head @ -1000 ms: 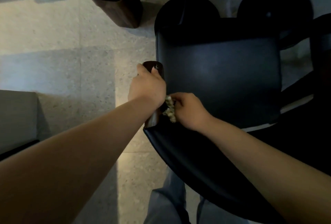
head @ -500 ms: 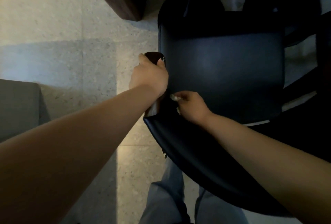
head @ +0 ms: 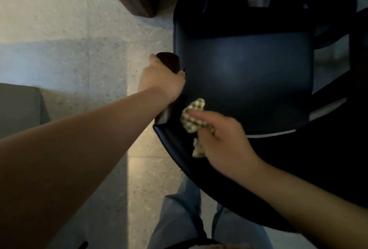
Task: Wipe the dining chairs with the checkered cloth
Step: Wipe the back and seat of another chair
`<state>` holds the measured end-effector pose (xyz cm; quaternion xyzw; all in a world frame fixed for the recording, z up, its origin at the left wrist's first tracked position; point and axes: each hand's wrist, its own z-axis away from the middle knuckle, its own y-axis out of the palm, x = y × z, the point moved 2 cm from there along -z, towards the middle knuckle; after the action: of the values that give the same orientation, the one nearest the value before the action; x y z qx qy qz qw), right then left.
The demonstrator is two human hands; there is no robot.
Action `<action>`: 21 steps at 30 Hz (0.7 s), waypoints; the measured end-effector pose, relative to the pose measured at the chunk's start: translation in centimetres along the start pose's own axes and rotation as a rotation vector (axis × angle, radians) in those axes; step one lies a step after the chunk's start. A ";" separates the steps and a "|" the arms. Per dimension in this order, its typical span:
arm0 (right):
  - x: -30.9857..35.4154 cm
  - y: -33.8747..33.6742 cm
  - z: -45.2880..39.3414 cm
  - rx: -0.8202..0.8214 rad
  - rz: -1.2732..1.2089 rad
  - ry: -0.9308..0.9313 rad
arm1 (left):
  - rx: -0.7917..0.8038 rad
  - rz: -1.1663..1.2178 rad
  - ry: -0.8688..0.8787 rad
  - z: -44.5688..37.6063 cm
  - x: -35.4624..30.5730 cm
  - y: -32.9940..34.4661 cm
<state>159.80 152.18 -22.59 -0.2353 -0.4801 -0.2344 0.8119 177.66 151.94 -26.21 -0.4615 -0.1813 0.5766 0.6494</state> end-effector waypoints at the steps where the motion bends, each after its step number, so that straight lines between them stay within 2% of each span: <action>1: -1.5 -0.4 -1.8 -0.044 0.031 0.099 | 0.000 -0.005 0.000 0.0 0.0 0.0; 2: -3.2 -0.7 -3.8 -0.050 0.108 0.206 | 0.003 -0.008 0.000 -0.1 0.1 -0.1; 4: -5.9 -0.4 -7.0 0.093 0.269 0.411 | 0.007 -0.007 -0.002 0.0 0.1 -0.1; 5: -6.9 0.2 -8.0 0.201 0.311 0.474 | 0.004 -0.007 0.001 0.0 0.1 -0.1; 7: -7.9 1.3 -8.9 0.297 0.278 0.516 | -0.003 -0.014 0.006 -0.1 0.0 0.0; 9: -8.4 1.5 -9.1 0.295 0.255 0.482 | -0.004 -0.015 0.004 -0.1 0.0 -0.1; 12: -8.3 0.9 -8.3 0.181 0.185 0.445 | -0.007 -0.018 0.007 -0.2 0.0 -0.1; 14: -7.0 0.6 -7.3 0.162 0.267 0.403 | -0.012 -0.017 0.009 -0.2 0.0 -0.1; 18: -3.2 0.5 -4.4 0.083 0.404 0.216 | -0.019 -0.006 0.014 -0.3 0.1 0.0; 21: -0.3 0.7 -0.9 0.020 0.353 0.078 | -0.023 -0.015 0.018 -0.3 0.1 0.0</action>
<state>160.66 152.21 -23.31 -0.2988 -0.4019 -0.0923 0.8606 177.89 151.96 -26.43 -0.4725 -0.1855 0.5654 0.6501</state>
